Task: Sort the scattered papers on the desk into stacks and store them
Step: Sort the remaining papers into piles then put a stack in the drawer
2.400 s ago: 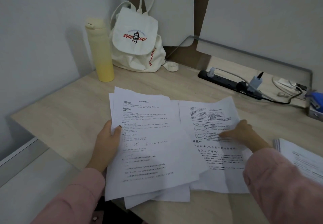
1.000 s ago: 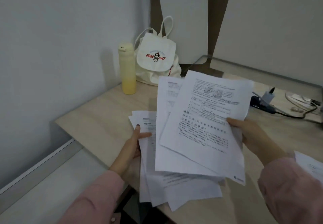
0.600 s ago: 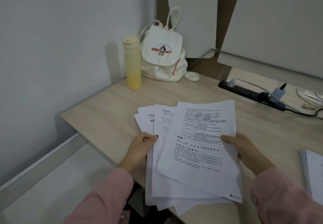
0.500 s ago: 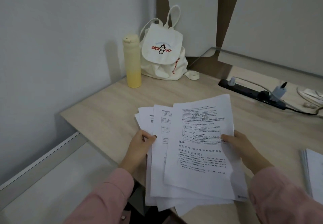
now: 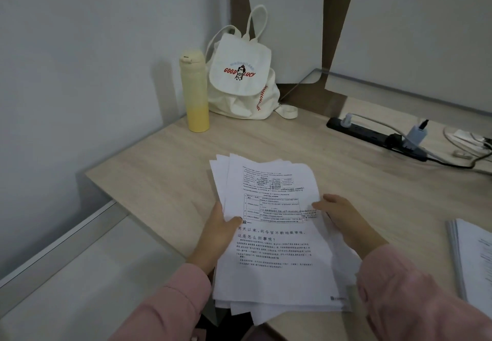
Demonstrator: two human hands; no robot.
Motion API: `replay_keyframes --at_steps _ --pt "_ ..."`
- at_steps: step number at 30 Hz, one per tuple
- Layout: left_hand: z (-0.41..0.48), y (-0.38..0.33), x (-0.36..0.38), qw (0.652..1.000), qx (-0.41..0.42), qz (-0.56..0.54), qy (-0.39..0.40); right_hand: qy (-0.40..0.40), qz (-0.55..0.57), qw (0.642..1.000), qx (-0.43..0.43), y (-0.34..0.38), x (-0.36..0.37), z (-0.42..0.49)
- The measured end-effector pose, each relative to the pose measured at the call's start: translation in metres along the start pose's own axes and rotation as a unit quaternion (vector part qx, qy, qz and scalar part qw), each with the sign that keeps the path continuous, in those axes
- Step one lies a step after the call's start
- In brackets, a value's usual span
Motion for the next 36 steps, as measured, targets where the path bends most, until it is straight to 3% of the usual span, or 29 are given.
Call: replay_keyframes --at_steps 5,8,10,15,19,24,29,36 --pt "-0.01 -0.013 0.002 0.999 0.036 -0.033 -0.007 -0.011 0.017 1.0 -0.01 -0.007 -0.02 -0.007" --pt "-0.018 -0.028 0.007 0.996 0.055 -0.063 -0.012 0.046 0.078 0.996 0.001 -0.006 -0.028 -0.013" --pt "-0.022 -0.044 0.012 0.994 0.071 -0.076 -0.011 0.05 0.093 0.994 -0.038 0.003 -0.039 -0.022" --pt "-0.024 -0.097 0.022 0.983 0.132 -0.127 0.015 -0.058 0.216 0.962 -0.16 0.038 -0.083 -0.042" --pt "-0.024 -0.129 0.031 0.972 0.199 -0.12 0.028 -0.054 0.237 0.937 -0.251 0.061 -0.103 -0.062" --pt "-0.03 -0.126 0.041 0.973 0.209 -0.086 0.05 -0.038 0.223 0.946 -0.233 0.054 -0.101 -0.07" --pt "-0.038 -0.136 0.038 0.964 0.244 -0.104 0.011 -0.074 0.254 0.933 -0.242 0.062 -0.11 -0.074" --pt "-0.044 -0.148 0.043 0.956 0.269 -0.116 0.016 -0.084 0.278 0.918 -0.269 0.067 -0.114 -0.081"
Point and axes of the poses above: each hand's wrist, its own z-axis towards the middle knuckle, its own x-axis out of the palm, y = z × x, the point moved 4 cm from there along z, towards the middle knuckle, and after that the axes turned 14 degrees about -y, right-handed, at the moved point
